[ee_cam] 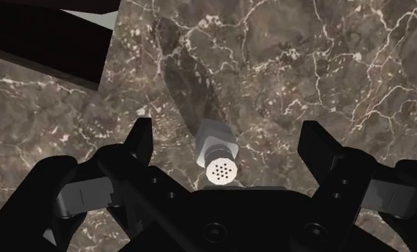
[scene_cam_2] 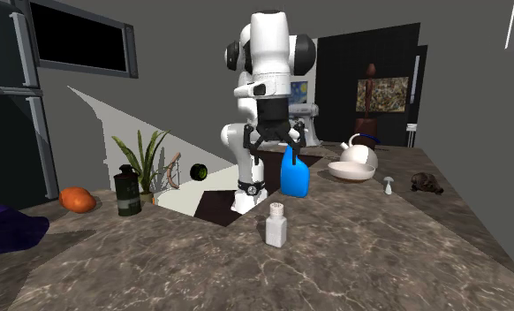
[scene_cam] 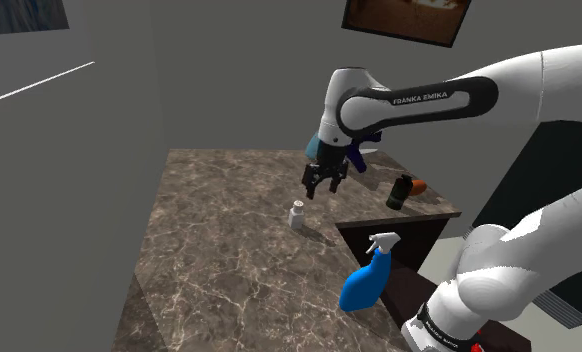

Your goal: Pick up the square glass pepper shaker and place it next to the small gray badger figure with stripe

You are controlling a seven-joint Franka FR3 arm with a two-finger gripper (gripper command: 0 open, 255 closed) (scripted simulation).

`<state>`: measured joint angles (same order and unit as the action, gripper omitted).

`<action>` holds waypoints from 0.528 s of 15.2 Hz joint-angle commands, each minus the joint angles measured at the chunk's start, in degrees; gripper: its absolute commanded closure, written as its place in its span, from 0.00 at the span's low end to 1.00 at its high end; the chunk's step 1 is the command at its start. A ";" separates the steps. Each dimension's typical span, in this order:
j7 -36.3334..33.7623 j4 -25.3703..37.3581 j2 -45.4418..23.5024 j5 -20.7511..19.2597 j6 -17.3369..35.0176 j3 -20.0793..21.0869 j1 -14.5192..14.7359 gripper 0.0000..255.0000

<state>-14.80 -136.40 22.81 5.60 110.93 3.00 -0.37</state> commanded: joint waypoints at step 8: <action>-3.91 3.85 -16.42 -0.74 11.13 0.80 -0.77 0.00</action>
<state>-18.51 -132.51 7.25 4.88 121.15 3.73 -1.17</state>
